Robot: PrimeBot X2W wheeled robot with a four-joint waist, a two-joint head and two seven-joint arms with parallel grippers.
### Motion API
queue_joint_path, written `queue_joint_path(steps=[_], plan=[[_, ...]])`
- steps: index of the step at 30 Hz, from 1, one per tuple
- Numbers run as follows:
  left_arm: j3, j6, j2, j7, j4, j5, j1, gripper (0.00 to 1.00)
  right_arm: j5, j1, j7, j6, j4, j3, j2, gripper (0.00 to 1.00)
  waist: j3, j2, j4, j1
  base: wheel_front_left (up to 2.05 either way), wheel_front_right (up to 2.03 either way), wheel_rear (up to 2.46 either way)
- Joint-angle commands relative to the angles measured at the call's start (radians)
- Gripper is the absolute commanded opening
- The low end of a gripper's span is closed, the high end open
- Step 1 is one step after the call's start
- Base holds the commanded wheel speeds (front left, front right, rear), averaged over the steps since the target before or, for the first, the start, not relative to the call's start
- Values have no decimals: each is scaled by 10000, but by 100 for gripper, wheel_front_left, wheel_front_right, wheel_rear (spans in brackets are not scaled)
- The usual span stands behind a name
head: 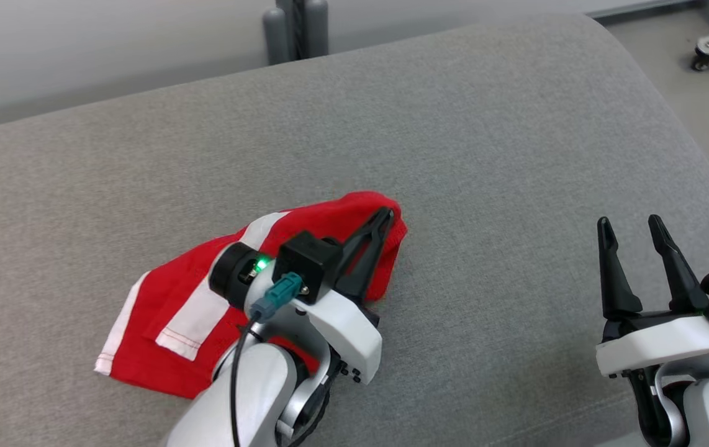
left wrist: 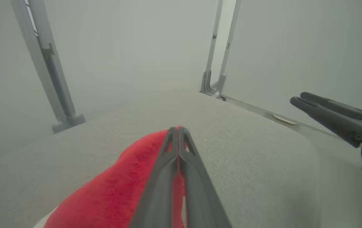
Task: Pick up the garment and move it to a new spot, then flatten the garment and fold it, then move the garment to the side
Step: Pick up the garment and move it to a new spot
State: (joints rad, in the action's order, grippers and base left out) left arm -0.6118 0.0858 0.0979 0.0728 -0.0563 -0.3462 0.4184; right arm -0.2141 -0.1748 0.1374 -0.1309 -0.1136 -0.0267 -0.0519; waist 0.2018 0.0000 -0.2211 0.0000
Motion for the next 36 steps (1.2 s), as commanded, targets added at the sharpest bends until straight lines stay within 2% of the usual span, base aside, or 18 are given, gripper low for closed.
queue_joint_path(steps=[1,5,10,11,12,13,15,20,25,26,27,29,30,36], plan=[[-75,-83,-35,-81,-317,-72,181,0,-102,-110,126,3,-93,-28,-16,100,510,0,-524,0,0,0,0],[-469,-350,-201,-159,-1669,-229,263,0,-308,-217,336,3,-405,126,-8,100,798,0,-808,0,0,0,0],[-772,-606,-310,-340,-2569,-505,167,0,-479,-333,533,3,-758,203,-12,100,888,0,-884,0,0,0,0],[-819,-648,-316,-401,-2636,-534,161,40,-490,-363,578,3,-816,188,-11,100,880,0,-860,0,0,0,0],[-838,-682,-322,-507,-2645,-593,143,93,-492,-382,605,3,-856,156,-11,100,860,0,-816,0,0,0,0],[-881,-720,-328,-612,-2626,-555,147,100,-480,-387,614,3,-912,106,-12,100,825,0,-749,0,0,0,0],[-891,-717,-337,-925,-2465,-529,88,100,-406,-381,632,3,-991,12,-12,100,731,0,-588,0,0,0,0],[-495,-347,-207,-1745,-1745,-554,-171,100,-215,-398,577,3,-949,-145,-16,100,454,0,-74,0,0,0,0],[646,513,225,-2453,-1029,-735,-428,100,20,-261,362,3,-725,-320,-17,100,146,0,696,0,0,0,0],[646,513,225,-2453,-1029,-735,-428,100,20,-261,362,3,-725,-320,-17,100,146,0,696,0,0,0,0],[1051,773,434,-2586,-961,-839,-536,100,92,-200,278,3,-657,-387,-16,100,58,0,961,0,0,0,0],[1298,901,542,-2655,-923,-895,-588,100,121,-180,210,3,-609,-396,-16,100,22,0,1073,0,0,0,0],[1713,1108,768,-2778,-886,-1020,-728,100,159,-158,139,3,-502,-434,-19,100,-42,0,1273,0,0,0,0],[2643,1447,1395,-2980,-775,-1297,-1241,100,289,-3,-34,3,-332,-466,-21,100,-234,0,1674,0,0,0,0]])
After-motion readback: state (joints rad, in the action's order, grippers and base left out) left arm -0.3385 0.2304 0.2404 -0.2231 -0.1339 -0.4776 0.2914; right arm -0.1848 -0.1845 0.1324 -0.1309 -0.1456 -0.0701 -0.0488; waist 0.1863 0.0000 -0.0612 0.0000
